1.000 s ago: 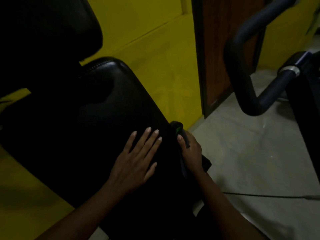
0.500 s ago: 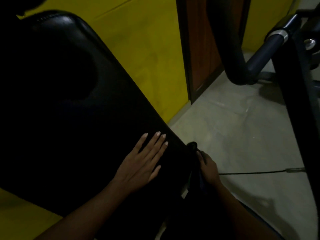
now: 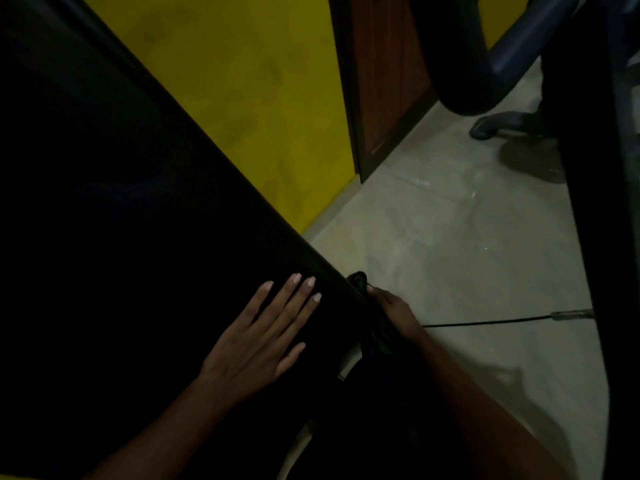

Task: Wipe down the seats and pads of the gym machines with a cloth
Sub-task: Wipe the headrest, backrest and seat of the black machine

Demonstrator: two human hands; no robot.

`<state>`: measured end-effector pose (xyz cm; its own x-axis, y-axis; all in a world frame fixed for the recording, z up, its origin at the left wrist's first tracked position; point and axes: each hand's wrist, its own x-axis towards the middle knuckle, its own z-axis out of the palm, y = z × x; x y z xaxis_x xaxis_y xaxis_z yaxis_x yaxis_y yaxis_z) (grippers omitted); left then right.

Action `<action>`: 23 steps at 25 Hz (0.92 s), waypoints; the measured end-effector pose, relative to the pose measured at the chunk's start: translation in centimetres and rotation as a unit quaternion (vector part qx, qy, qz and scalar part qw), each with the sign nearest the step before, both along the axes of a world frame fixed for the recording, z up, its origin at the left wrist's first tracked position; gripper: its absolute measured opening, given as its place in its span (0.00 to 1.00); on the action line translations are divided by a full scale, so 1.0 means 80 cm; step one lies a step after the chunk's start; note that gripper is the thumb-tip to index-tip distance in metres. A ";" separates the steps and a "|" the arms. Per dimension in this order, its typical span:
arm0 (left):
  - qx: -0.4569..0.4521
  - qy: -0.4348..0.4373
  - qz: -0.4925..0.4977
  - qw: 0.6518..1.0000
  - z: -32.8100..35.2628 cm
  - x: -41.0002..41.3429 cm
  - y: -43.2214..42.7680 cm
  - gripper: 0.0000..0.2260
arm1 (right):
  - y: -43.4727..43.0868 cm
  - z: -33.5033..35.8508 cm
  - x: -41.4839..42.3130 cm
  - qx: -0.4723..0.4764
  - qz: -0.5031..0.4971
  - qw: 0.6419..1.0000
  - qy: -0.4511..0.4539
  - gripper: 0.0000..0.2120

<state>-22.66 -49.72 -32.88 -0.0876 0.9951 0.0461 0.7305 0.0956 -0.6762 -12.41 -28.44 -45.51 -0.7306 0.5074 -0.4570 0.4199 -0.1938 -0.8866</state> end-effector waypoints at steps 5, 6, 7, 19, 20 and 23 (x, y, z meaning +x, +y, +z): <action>-0.005 -0.020 0.012 1.000 0.002 0.002 -0.002 0.28 | -0.014 0.036 0.005 0.067 -0.080 0.994 0.038 0.14; 0.001 -0.051 0.018 0.999 0.004 0.004 0.001 0.28 | -0.022 0.055 0.006 0.073 -0.107 0.990 0.062 0.14; 0.023 -0.097 0.027 0.995 0.010 0.010 0.004 0.28 | -0.028 0.083 0.008 0.103 -0.116 0.983 0.093 0.13; 0.503 -0.793 0.254 0.231 0.185 0.151 -0.060 0.42 | -0.206 0.369 0.054 -0.029 0.138 0.965 0.221 0.22; 0.515 -0.787 0.269 0.208 0.199 0.160 -0.069 0.45 | -0.225 0.384 0.057 -0.033 0.165 0.962 0.214 0.24; 0.605 -0.727 0.276 0.173 0.250 0.173 -0.098 0.37 | -0.266 0.422 0.060 -0.046 0.261 0.942 0.206 0.24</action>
